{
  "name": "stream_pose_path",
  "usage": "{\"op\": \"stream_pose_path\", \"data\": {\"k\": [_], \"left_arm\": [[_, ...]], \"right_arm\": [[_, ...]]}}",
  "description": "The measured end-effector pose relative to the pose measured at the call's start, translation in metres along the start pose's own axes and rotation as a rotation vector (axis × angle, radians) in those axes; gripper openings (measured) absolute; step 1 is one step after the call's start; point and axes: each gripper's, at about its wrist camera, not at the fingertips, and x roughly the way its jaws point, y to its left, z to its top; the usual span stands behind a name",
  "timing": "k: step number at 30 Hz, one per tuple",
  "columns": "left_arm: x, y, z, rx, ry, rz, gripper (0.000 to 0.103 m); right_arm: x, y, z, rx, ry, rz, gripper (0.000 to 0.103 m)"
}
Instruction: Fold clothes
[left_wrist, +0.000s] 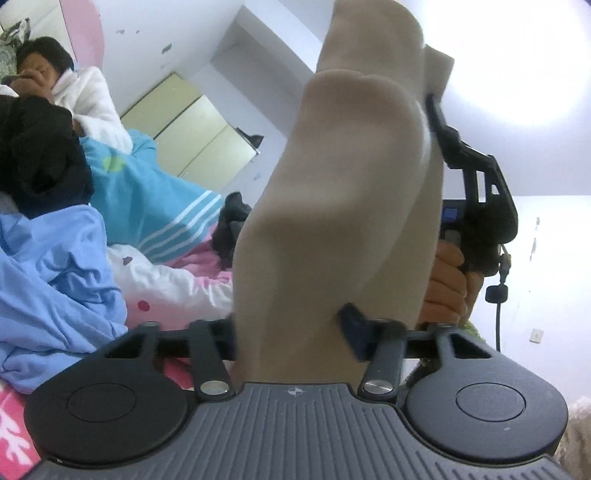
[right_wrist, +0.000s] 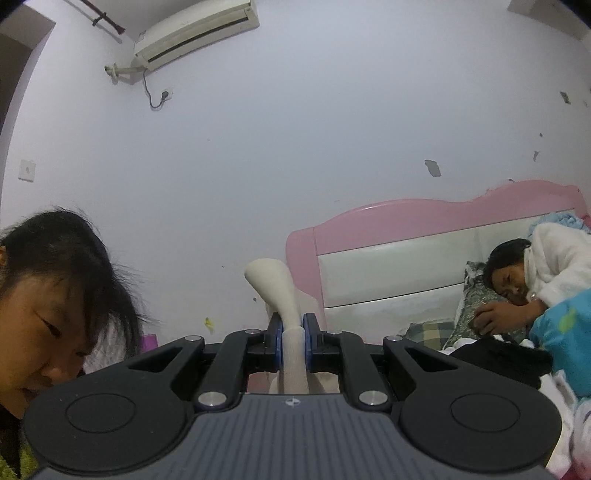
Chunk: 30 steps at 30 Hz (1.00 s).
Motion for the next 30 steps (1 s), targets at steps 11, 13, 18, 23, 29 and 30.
{"op": "stream_pose_path", "data": {"k": [11, 13, 18, 23, 29, 30], "left_arm": [[-0.034, 0.005, 0.010, -0.019, -0.232, 0.331, 0.009], [-0.031, 0.013, 0.008, -0.012, -0.237, 0.486, 0.009], [-0.017, 0.047, 0.003, -0.062, -0.155, 0.757, 0.009], [-0.021, 0.055, 0.002, -0.100, -0.112, 0.803, 0.020], [-0.029, 0.059, 0.001, -0.174, -0.135, 0.806, 0.027], [-0.030, 0.059, 0.000, -0.178, -0.144, 0.813, 0.027]], "right_arm": [[0.066, -0.048, -0.003, -0.074, 0.045, -0.110, 0.012], [0.103, -0.075, -0.024, -0.108, 0.097, -0.240, 0.016], [0.179, -0.149, -0.091, -0.181, 0.318, -0.760, 0.038], [0.158, -0.159, -0.102, -0.164, 0.360, -0.906, 0.040], [0.101, -0.111, -0.066, -0.033, 0.349, -0.743, 0.050], [0.100, -0.105, -0.064, 0.016, 0.369, -0.702, 0.050]]}}
